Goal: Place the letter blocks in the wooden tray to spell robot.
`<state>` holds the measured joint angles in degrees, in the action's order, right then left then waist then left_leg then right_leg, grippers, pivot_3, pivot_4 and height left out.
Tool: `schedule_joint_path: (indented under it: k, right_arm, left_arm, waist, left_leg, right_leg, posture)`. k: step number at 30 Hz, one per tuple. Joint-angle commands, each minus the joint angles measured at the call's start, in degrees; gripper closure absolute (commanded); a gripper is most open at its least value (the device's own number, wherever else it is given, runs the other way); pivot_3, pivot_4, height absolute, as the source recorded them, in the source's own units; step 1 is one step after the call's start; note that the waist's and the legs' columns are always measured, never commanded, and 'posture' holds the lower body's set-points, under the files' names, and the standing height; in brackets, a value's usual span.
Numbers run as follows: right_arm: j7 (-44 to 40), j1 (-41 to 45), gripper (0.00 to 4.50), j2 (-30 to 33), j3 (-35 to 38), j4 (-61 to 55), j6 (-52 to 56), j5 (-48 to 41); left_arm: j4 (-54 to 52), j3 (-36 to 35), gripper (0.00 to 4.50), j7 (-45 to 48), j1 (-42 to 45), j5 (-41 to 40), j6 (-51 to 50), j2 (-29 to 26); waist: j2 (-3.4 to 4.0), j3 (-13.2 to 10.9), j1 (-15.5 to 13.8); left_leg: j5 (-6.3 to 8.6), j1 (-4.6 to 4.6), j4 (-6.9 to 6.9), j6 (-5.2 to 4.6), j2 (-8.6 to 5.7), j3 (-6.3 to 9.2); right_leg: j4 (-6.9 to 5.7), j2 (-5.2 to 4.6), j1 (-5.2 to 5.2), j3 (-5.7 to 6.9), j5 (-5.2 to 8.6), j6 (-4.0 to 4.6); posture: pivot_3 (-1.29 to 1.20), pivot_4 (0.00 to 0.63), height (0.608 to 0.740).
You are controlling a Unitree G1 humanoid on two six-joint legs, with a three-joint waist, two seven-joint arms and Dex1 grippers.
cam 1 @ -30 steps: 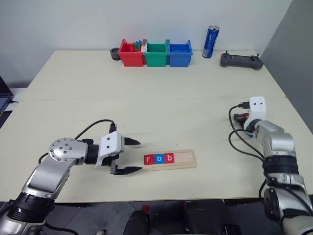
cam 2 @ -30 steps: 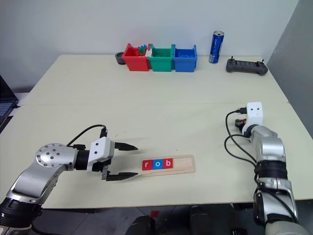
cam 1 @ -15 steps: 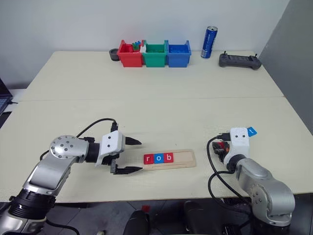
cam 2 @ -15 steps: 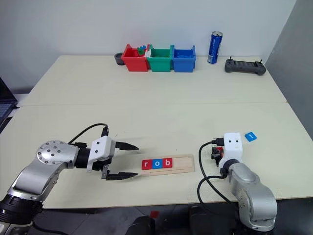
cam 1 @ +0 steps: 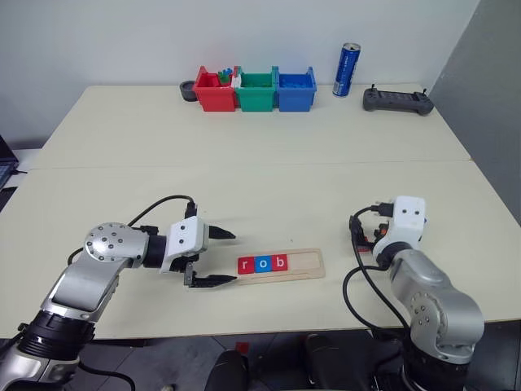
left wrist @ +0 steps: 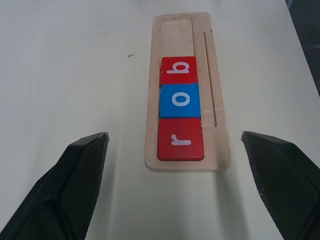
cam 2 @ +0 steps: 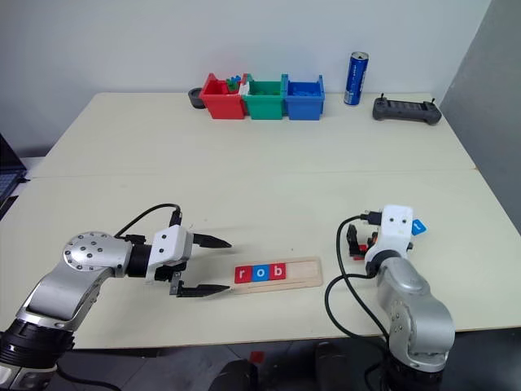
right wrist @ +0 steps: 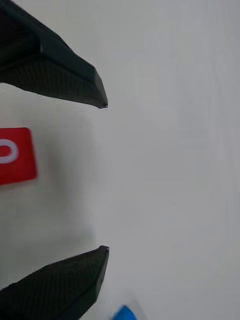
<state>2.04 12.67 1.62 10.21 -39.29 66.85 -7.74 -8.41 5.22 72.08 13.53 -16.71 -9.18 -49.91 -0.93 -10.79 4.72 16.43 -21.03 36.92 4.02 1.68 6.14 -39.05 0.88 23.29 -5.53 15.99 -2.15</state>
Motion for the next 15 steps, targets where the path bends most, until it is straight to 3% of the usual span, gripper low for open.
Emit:
schedule_joint_path:
  k: [1,4,6,10,12,15]
  right_arm:
    - [-7.59,3.70,0.02,6.56,1.75,-1.93,1.83,-4.75]
    - [-25.07,2.24,0.02,22.97,-0.94,-0.89,0.67,-11.97]
    - [-31.69,0.71,0.02,30.53,-2.11,0.51,-2.48,-13.99]
    - [-47.20,-4.01,0.02,44.89,-7.50,5.54,-18.16,-12.09]
    - [-51.97,-4.49,0.02,49.22,-10.47,11.16,-26.14,-9.41]
    - [-55.32,-2.56,0.02,50.85,-13.40,18.19,-33.78,-7.02]
  left_arm:
    - [-0.43,-1.33,0.00,-0.18,-0.89,-0.06,1.62,-0.11]
    - [-0.99,-1.18,0.00,-0.65,-1.53,-0.03,1.79,0.04]
    - [-1.13,-1.12,0.00,-0.77,-1.62,-0.03,1.82,0.10]
    - [-1.89,-0.68,0.00,-1.09,-1.33,-0.07,1.18,0.42]
    - [-2.94,-0.45,0.00,-1.40,-0.88,-0.28,0.10,0.49]
    - [-4.46,-0.46,0.00,-1.70,-0.44,-0.73,-1.54,0.29]
  waist:
    - [0.00,0.00,0.00]
    - [0.02,-0.01,-0.11]
    - [0.00,-0.01,-0.32]
    - [-0.01,-0.02,-0.31]
    - [-0.07,-0.04,-0.29]
    - [-0.12,-0.06,-0.11]
  left_leg:
    - [0.00,0.00,0.00,0.00,0.00,-0.03]
    - [0.01,-0.02,0.01,-0.01,-0.02,-0.04]
    - [0.02,-0.03,-0.02,-0.03,-0.05,0.01]
    - [0.04,-0.02,-0.01,-0.08,-0.05,-0.03]
    - [0.04,-0.01,0.03,-0.08,-0.04,-0.08]
    - [0.04,0.02,0.08,-0.08,-0.03,-0.11]
  right_leg:
    - [0.01,-0.01,0.00,-0.02,0.00,0.00]
    - [0.05,-0.03,0.00,-0.01,0.00,0.00]
    - [0.09,-0.05,-0.03,0.05,0.00,0.00]
    - [0.09,-0.03,-0.04,0.02,0.05,-0.08]
    - [0.09,-0.04,-0.04,-0.02,0.13,-0.21]
    - [0.08,-0.03,-0.07,-0.05,0.16,-0.28]
  posture:
    - [0.00,0.150,0.740]
    - [0.00,0.150,0.740]
    - [0.00,0.150,0.740]
    - [0.00,0.150,0.740]
    - [0.00,0.150,0.740]
    - [0.00,0.150,0.740]
